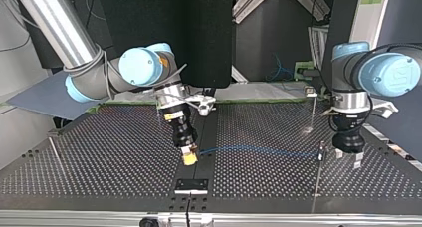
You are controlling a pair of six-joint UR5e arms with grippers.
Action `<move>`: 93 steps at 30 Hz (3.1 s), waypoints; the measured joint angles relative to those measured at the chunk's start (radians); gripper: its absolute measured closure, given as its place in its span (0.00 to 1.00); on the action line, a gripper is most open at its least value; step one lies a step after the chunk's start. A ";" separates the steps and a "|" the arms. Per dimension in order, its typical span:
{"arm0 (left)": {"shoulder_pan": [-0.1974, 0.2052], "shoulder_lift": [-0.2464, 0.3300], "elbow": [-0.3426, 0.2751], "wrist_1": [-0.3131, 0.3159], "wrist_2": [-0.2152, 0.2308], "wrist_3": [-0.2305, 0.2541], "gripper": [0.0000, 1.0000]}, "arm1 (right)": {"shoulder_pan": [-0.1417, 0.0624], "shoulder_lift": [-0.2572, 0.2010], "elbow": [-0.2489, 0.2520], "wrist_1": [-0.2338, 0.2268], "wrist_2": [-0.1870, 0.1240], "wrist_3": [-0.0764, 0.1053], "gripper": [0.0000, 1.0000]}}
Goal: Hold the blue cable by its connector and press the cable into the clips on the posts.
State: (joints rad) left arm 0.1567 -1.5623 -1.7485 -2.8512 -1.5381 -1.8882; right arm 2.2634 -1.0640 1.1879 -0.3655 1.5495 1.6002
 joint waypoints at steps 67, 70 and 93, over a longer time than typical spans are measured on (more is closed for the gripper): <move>-0.025 0.164 -0.016 -0.294 0.133 0.168 0.00 | 0.003 -0.007 -0.001 0.006 -0.012 0.000 1.00; -0.027 0.164 -0.016 -0.293 0.136 0.174 0.00 | 0.003 -0.008 -0.001 0.007 -0.012 0.000 1.00; -0.028 0.178 -0.017 -0.281 0.171 0.178 0.00 | -0.006 -0.010 -0.001 0.026 0.001 -0.019 1.00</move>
State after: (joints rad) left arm 0.1282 -1.3848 -1.7651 -3.1322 -1.3667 -1.7099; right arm 2.2574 -1.0738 1.1867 -0.3394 1.5502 1.5814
